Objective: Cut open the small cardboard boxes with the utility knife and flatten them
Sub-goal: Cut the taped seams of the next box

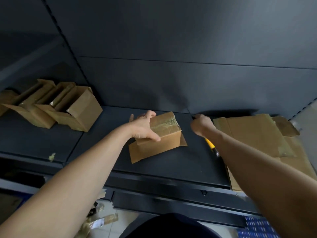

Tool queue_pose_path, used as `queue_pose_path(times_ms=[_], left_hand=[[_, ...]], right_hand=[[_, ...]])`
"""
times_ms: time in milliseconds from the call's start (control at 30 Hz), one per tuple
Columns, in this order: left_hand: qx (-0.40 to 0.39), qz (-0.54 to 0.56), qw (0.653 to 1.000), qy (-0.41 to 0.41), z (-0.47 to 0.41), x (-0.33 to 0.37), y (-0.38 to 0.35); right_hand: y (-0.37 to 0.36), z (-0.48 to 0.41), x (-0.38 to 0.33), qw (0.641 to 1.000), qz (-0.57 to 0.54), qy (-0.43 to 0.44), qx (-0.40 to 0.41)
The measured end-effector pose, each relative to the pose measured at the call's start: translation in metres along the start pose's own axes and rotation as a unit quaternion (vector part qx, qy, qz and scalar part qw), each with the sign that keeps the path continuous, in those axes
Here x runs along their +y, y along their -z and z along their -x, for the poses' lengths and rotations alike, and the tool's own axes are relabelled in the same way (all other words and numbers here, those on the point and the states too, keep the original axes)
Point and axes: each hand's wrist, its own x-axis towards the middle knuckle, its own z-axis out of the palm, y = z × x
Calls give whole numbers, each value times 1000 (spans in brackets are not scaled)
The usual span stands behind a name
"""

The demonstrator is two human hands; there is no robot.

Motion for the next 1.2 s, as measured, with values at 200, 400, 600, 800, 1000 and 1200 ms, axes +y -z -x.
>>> queue_pose_path(times_ms=[200,400,600,800,1000,1200], left_hand=[[13,57,998,18,-4,-19,6],[1,111,994,-22,-8,-24,4],[-16,76,993,-84,-9,-32,0],[-33,86,989,-115,-12,-37,1],[-28,105,984,-141,-11,-39,-2],[5,69,989,-128,-7,-39,-5]], right_hand=[[41,15,-48,978,62,158,-120],[46,32,-77,919,285,245,-122],[51,40,-108,878,389,243,-137],[46,50,-123,869,412,231,-148],[44,53,-135,859,443,211,-147],[41,55,-146,825,500,226,-134]])
